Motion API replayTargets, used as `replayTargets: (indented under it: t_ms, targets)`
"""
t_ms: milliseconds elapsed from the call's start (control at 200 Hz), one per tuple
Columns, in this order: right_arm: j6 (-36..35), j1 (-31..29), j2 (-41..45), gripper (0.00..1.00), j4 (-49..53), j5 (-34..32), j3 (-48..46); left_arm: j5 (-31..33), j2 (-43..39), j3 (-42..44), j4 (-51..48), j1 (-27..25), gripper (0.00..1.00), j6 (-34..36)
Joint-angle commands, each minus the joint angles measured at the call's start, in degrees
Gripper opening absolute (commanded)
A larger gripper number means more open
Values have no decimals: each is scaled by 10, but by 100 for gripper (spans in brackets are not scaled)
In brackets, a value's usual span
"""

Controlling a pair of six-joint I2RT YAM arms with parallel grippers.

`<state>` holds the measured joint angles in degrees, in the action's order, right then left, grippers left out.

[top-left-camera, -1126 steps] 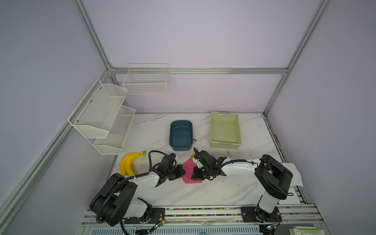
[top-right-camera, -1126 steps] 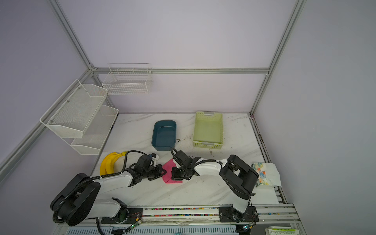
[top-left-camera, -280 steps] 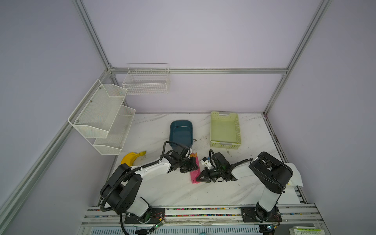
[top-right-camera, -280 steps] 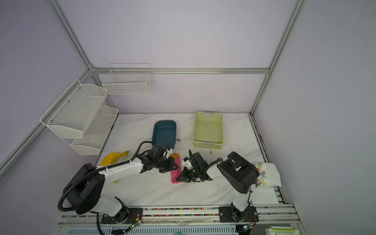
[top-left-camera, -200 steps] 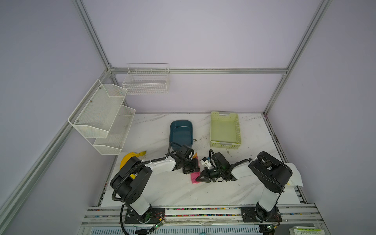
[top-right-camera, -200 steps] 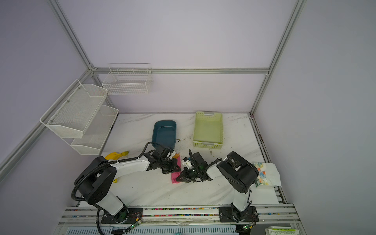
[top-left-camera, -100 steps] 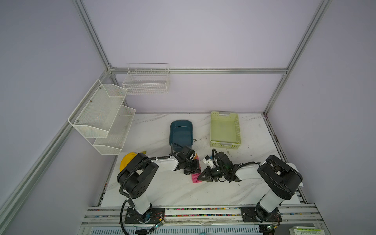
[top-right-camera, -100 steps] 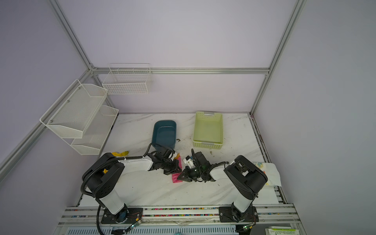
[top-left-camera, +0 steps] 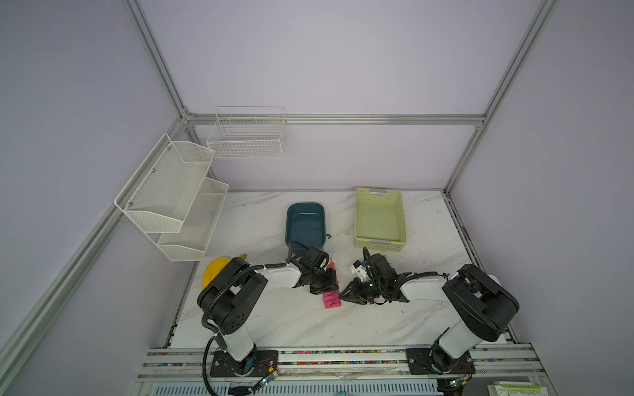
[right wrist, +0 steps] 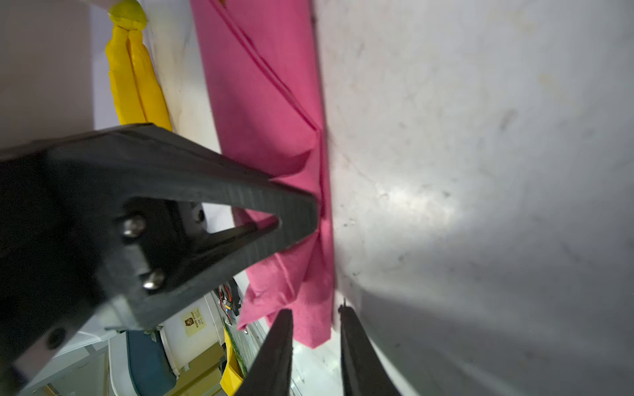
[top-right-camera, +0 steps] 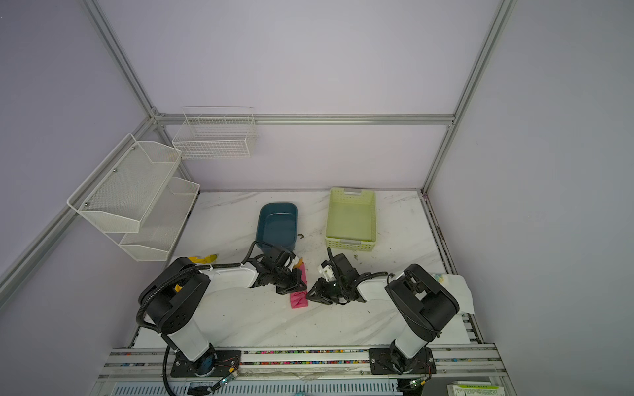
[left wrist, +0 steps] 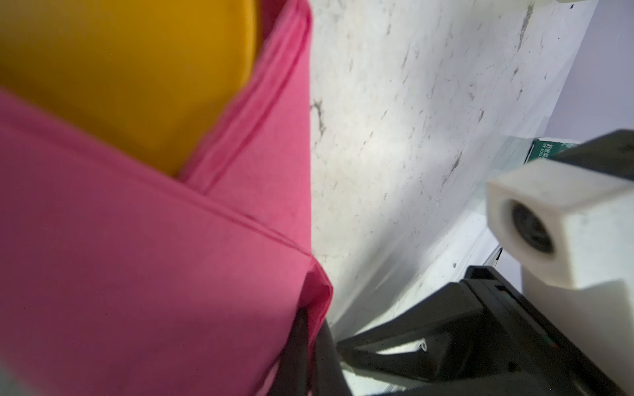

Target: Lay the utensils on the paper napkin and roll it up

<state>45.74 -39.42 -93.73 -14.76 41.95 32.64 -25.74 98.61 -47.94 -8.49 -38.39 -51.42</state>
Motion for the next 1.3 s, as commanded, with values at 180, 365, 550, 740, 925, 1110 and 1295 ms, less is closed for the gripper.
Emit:
replayTargets:
  t_ms: [180, 365, 550, 740, 925, 1110, 1295]
  targets:
    - [23, 1, -43, 25, -81, 36, -6, 7, -3, -27, 11, -2, 3, 2]
    - [17, 1, -56, 17, -73, 29, -7, 5, -11, -27, 16, -3, 3, -7]
    - [8, 0, -50, 24, -57, 26, -6, 16, -31, -17, 34, -2, 3, -25]
    - [12, 0, -33, 27, -50, 19, -17, 29, -38, 2, 56, -2, 3, -47]
    - [16, 1, -32, 26, -50, 8, -20, 23, -37, 18, 90, -2, 2, -69]
    - [14, 0, -45, 23, -38, -15, -4, 12, -29, 17, 100, -2, 2, -76]
    - [5, 1, -47, 16, -11, -33, 6, 6, -31, 19, 107, -2, 3, -81]
